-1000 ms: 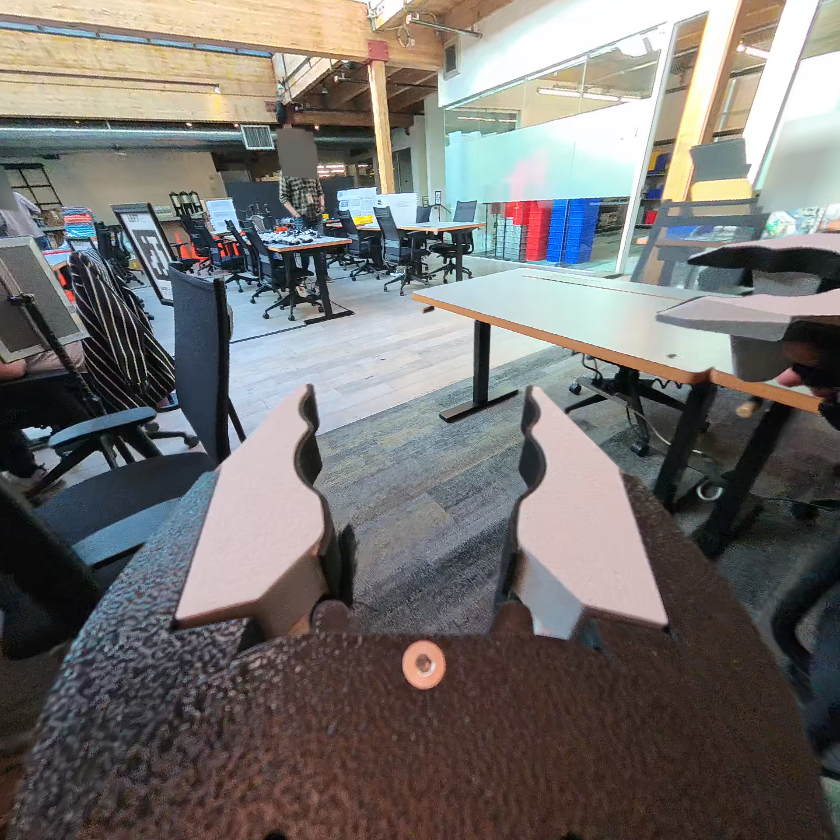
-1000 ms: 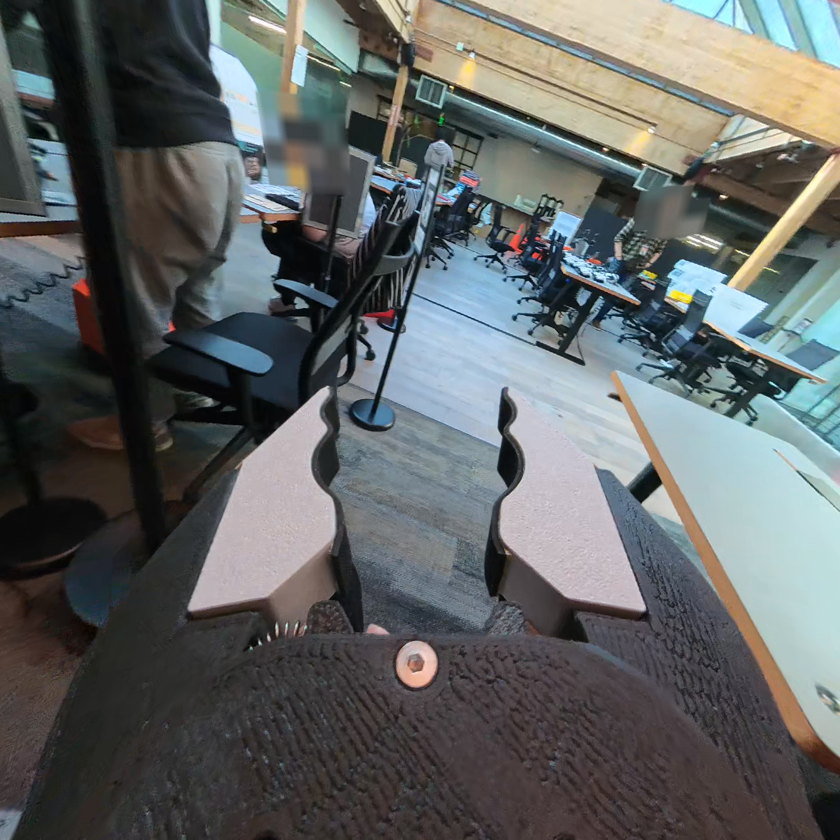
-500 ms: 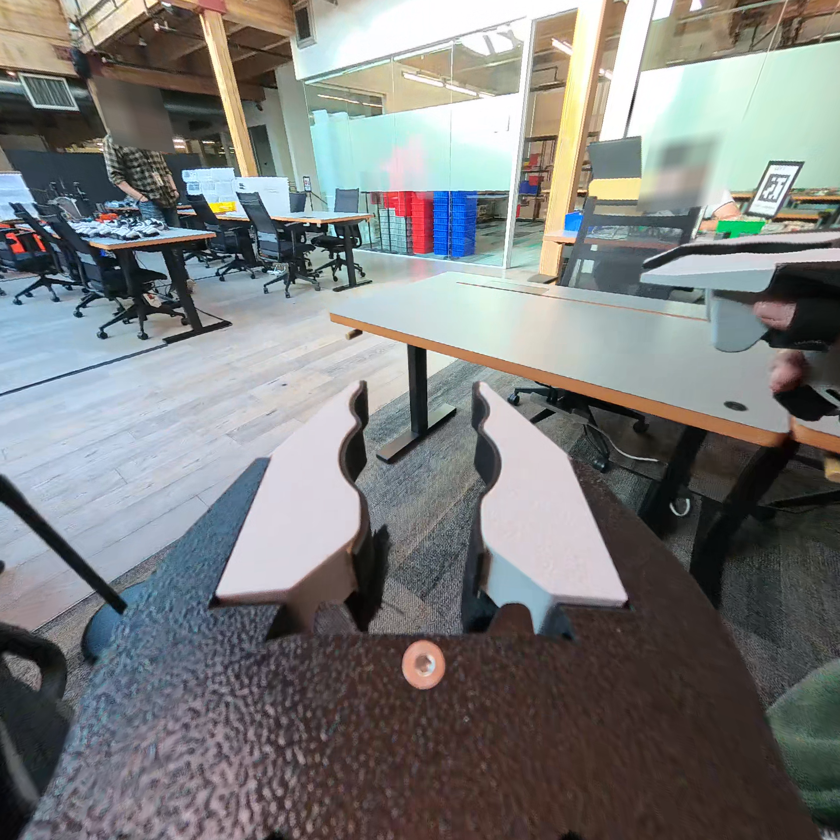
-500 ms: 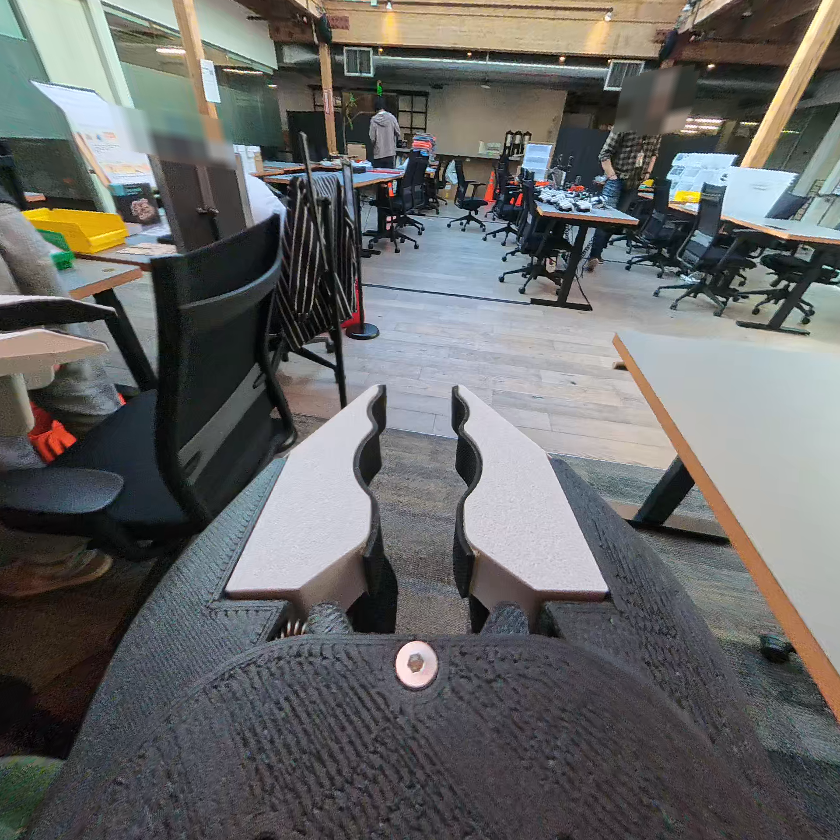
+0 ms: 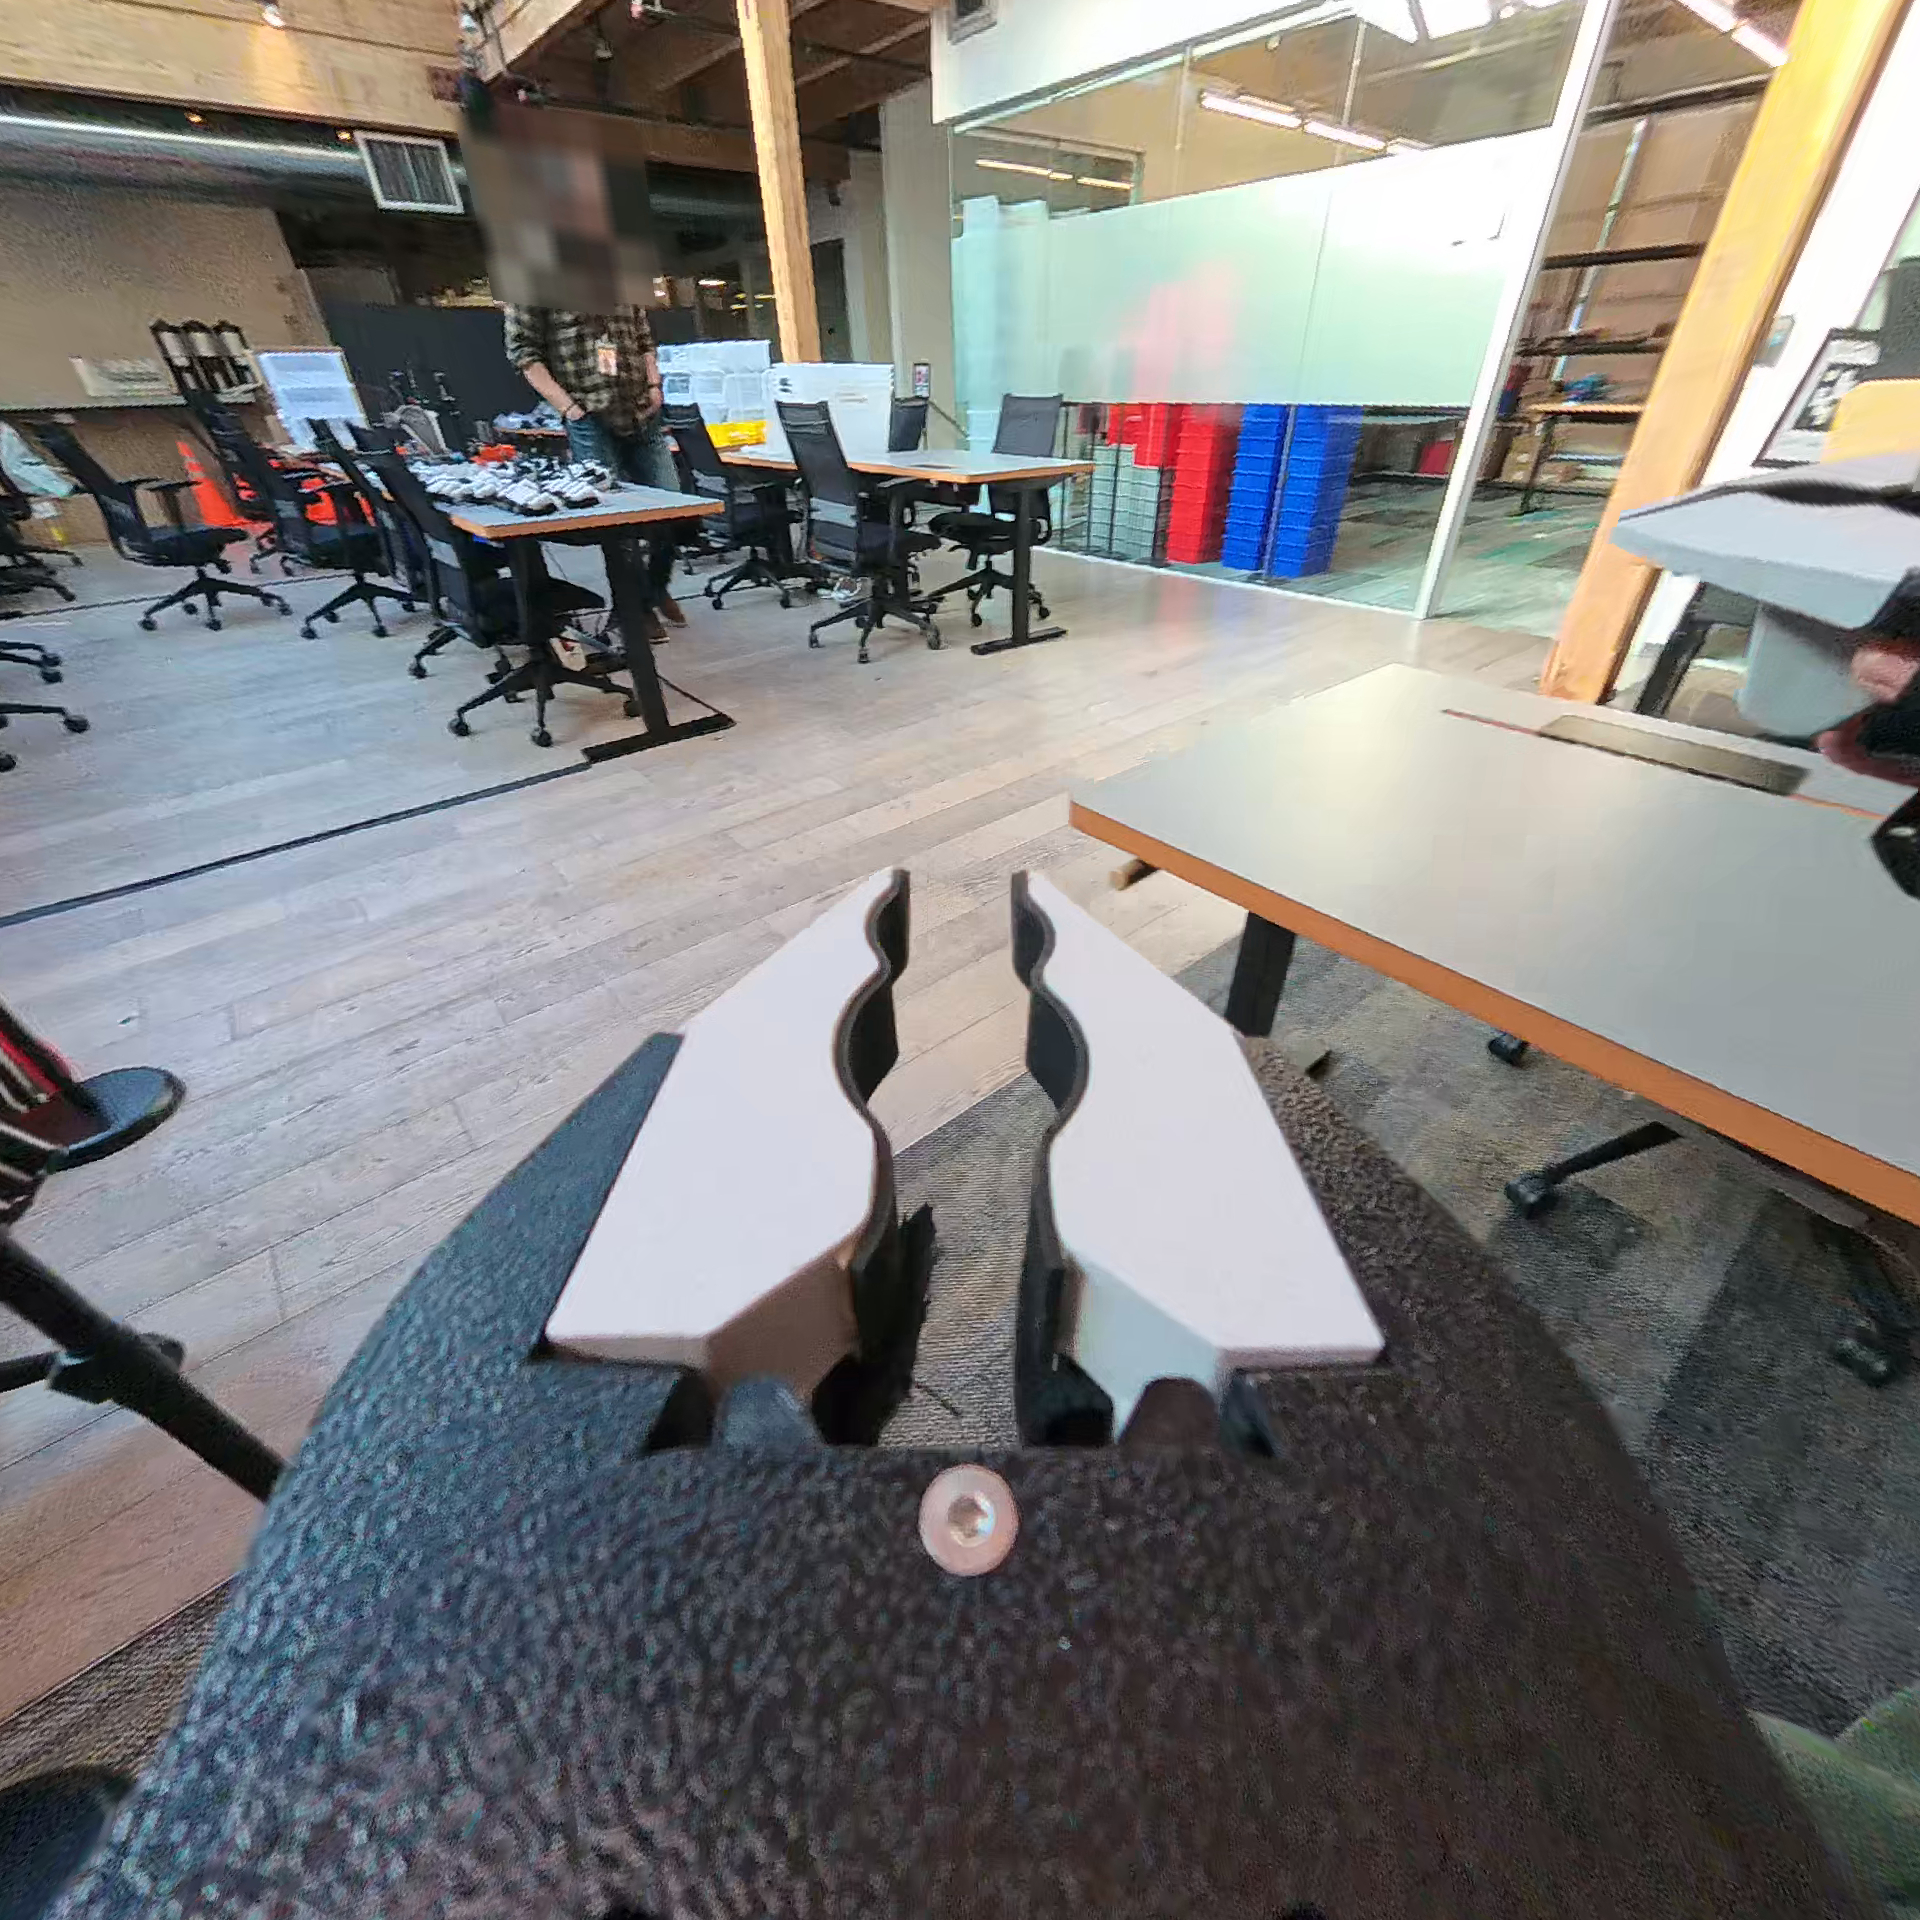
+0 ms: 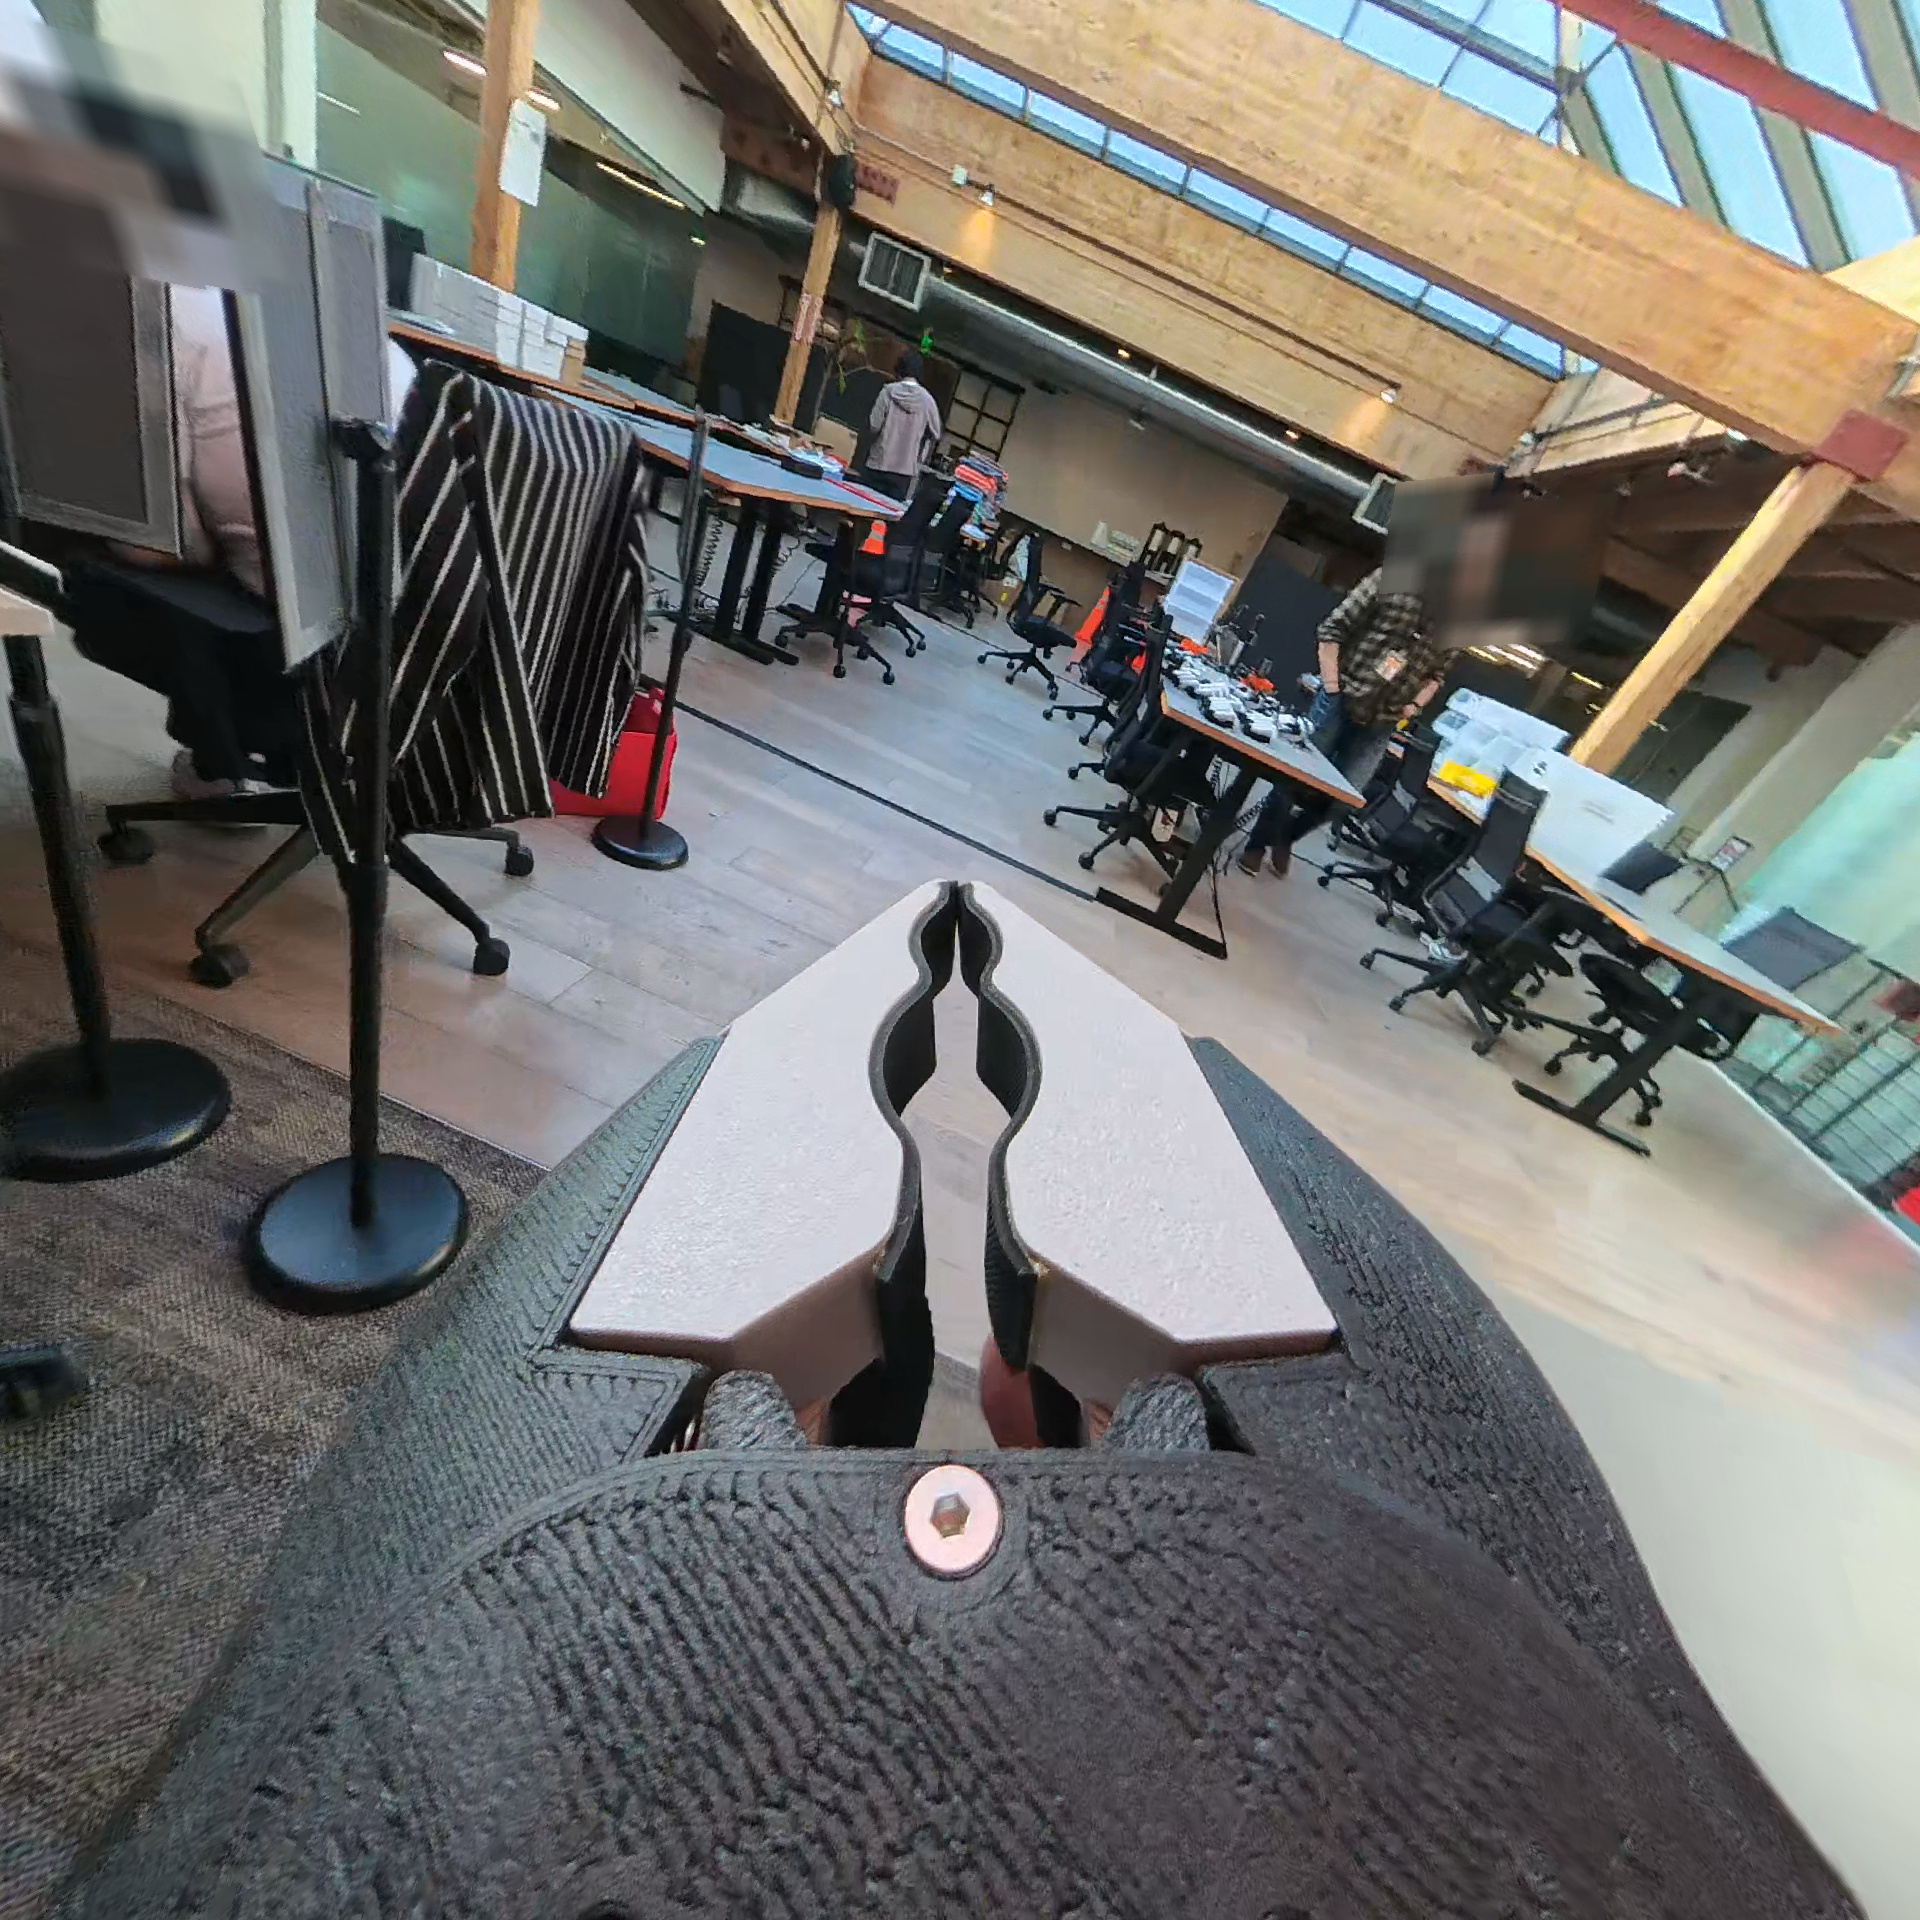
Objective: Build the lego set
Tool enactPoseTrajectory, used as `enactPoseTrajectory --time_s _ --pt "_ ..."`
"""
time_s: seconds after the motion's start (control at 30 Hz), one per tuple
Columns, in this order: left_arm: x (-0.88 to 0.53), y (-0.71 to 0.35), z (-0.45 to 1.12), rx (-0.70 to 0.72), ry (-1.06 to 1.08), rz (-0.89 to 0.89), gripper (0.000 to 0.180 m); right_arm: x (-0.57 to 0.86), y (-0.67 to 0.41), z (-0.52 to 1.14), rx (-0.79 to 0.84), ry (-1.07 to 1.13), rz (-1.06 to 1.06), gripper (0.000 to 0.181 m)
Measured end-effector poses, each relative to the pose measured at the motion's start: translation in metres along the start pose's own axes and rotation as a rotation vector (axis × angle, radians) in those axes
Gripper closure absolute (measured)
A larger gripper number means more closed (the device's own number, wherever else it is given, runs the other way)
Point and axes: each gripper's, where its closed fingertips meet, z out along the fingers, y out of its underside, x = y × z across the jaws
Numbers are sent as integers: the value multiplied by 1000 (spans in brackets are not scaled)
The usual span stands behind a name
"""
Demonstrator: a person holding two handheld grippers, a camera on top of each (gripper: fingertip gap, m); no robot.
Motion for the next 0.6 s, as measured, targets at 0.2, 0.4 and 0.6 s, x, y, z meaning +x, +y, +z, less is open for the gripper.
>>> enactPoseTrajectory --time_s 0.2,0.4,0.6 --pt "-151 20 107 5 -193 -33 167 -9 35 193 54 -174 66 181" --pt "-302 3 256 21 -220 -99 176 28 54 390 12 -166 79 181" --pt "-380 -9 410 11 -138 -36 180 82 81 531 -4 -133 91 181"
